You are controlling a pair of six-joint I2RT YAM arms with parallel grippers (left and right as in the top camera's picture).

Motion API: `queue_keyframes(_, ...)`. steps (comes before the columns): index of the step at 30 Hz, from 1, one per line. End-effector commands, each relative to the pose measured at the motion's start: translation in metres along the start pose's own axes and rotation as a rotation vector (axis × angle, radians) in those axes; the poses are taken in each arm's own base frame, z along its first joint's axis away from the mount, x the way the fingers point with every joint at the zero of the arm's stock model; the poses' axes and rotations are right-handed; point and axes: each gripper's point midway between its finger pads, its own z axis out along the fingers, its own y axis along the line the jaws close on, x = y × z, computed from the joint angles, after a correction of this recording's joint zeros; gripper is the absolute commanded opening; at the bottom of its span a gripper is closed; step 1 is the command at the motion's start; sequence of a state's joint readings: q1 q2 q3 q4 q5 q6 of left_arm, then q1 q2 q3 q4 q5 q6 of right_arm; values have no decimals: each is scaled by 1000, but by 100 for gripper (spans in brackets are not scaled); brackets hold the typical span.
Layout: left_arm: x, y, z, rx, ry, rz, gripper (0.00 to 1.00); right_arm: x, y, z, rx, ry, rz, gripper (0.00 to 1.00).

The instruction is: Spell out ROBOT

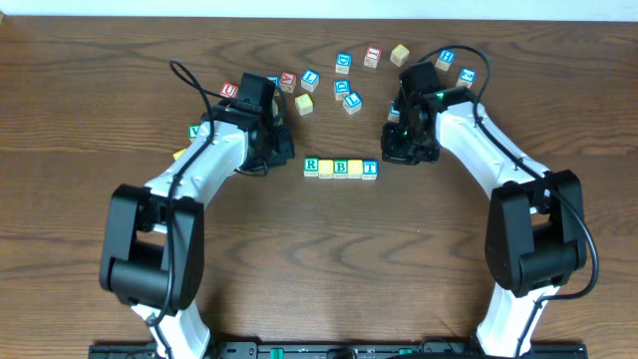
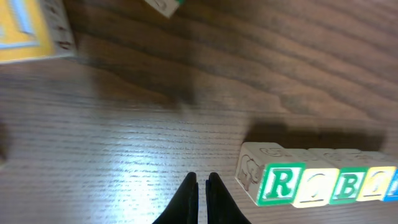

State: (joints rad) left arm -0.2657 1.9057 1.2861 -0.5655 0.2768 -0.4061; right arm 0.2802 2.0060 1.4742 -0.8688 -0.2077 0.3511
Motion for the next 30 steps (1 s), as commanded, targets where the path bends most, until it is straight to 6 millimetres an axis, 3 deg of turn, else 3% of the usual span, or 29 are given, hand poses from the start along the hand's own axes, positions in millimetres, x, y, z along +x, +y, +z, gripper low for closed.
queue_keyframes(1,8,0,10,16,37,45,7,11,0,19,21,46,10,5)
queue_keyframes(10,7,1,14,15,39,61,8,18,5,39,32,80,22,2)
queue_keyframes(30,3,-12,19,35,6,147,7,19,6,41,27,82,20,3)
